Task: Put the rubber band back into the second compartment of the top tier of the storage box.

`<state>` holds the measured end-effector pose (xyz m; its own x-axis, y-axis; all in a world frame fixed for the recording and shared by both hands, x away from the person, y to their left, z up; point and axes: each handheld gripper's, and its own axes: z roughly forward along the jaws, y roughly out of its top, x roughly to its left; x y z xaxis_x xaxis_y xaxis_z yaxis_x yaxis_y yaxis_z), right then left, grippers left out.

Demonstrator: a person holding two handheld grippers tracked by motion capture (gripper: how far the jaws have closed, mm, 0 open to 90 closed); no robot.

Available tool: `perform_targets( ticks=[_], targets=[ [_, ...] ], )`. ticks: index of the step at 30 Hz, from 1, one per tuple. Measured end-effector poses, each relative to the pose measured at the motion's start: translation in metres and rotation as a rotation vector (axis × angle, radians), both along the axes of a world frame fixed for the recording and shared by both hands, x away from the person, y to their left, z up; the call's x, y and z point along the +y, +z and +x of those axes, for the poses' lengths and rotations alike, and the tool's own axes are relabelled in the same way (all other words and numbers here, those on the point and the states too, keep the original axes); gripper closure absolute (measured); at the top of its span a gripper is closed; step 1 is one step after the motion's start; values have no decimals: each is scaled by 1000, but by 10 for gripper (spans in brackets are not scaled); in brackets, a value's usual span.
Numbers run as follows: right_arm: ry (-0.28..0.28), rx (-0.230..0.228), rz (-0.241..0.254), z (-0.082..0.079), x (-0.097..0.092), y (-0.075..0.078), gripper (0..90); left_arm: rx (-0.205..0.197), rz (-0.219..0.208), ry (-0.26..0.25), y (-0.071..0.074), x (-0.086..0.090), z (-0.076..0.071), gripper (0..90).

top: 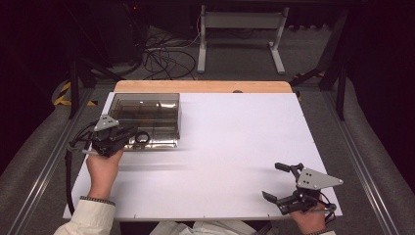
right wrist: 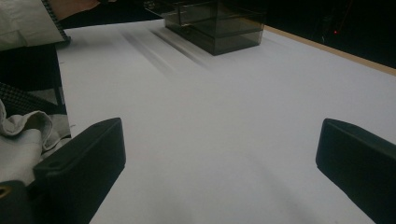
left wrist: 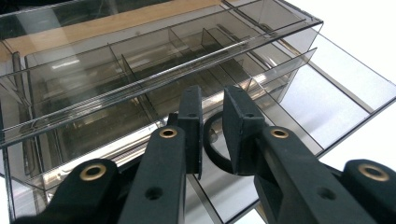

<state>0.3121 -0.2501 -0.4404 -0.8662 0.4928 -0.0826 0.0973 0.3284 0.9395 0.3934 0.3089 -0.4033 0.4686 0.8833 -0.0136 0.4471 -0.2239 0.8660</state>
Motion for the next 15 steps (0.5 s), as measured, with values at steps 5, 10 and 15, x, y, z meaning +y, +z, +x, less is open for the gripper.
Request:
perform_targets(
  ticks=[5, 10, 15],
  targets=[
    [0, 0, 1, 0, 0, 0, 22, -17, -14, -7, 3, 0, -3, 715],
    [-1, 0, 4, 0, 0, 0, 22, -40, -41, -21, 8, 0, -8, 675],
    [-2, -2, 4, 0, -1, 0, 22, -53, -52, -41, 12, -1, -15, 664]
  ],
)
